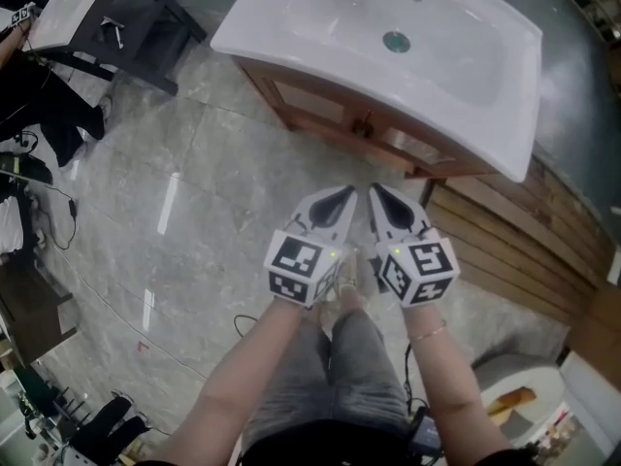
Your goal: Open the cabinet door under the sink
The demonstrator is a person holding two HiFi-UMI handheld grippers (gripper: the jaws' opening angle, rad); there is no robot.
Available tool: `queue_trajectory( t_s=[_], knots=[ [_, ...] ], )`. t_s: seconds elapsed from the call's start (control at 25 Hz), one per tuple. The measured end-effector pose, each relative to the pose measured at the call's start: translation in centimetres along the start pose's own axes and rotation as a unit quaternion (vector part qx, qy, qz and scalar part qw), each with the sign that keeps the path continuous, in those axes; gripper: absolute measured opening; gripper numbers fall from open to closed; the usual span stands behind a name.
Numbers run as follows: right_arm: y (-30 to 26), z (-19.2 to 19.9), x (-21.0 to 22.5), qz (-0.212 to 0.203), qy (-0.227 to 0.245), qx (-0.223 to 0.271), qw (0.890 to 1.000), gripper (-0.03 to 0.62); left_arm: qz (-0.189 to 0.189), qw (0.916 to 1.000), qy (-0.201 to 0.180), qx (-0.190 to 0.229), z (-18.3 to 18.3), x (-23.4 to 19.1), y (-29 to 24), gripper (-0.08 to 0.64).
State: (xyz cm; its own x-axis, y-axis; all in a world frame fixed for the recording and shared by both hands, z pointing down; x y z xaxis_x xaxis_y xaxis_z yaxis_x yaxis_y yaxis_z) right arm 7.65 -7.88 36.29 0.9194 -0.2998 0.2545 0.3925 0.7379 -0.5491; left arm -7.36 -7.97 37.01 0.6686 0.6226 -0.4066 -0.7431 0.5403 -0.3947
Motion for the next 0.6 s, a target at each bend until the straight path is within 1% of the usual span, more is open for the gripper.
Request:
queue_trajectory(
  t_s=[0.24, 0.4, 0.52, 0.6],
  knots=[
    [-2.2, 1.5, 1.2, -0.001, -0.007, -0.007, 1.000, 0.008, 0.008, 0.9999, -0.007, -0.008, 1.6, -1.4, -2.0, 0.008],
    [-3.6, 2.8, 1.6, 0.000, -0.018, -0.018, 1.000, 0.008, 0.008, 0.9997, -0.002, -0.021, 3.1, -2.4, -2.9, 0.008],
    [-4.8, 3.5, 2.4, 0.008, -0.027, -0.022, 0.999, 0.008, 0.006, 0.9997, 0.006, -0.022, 3.8, -3.2, -3.8, 0.008],
    [-5.7, 3.9, 3.0, 0.016, -0.034, -0.021, 0.999, 0.008, 0.005, 0.9997, 0.003, -0.022, 4.0, -3.8, -4.4, 0.008]
  ],
)
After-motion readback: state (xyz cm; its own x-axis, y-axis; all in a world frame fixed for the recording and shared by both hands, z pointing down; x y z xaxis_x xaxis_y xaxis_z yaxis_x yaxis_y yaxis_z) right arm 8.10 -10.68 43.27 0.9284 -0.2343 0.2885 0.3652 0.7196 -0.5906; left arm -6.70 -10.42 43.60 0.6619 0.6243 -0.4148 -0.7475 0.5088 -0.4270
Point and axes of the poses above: the fingertips, and each gripper's own axes: y backward along the fingers, x to its right, z out of its underside, the point moved 10 cm from there along y, backward along the fingers, and after that the axes turned 9 degrees about z, right-handed, at the moved point
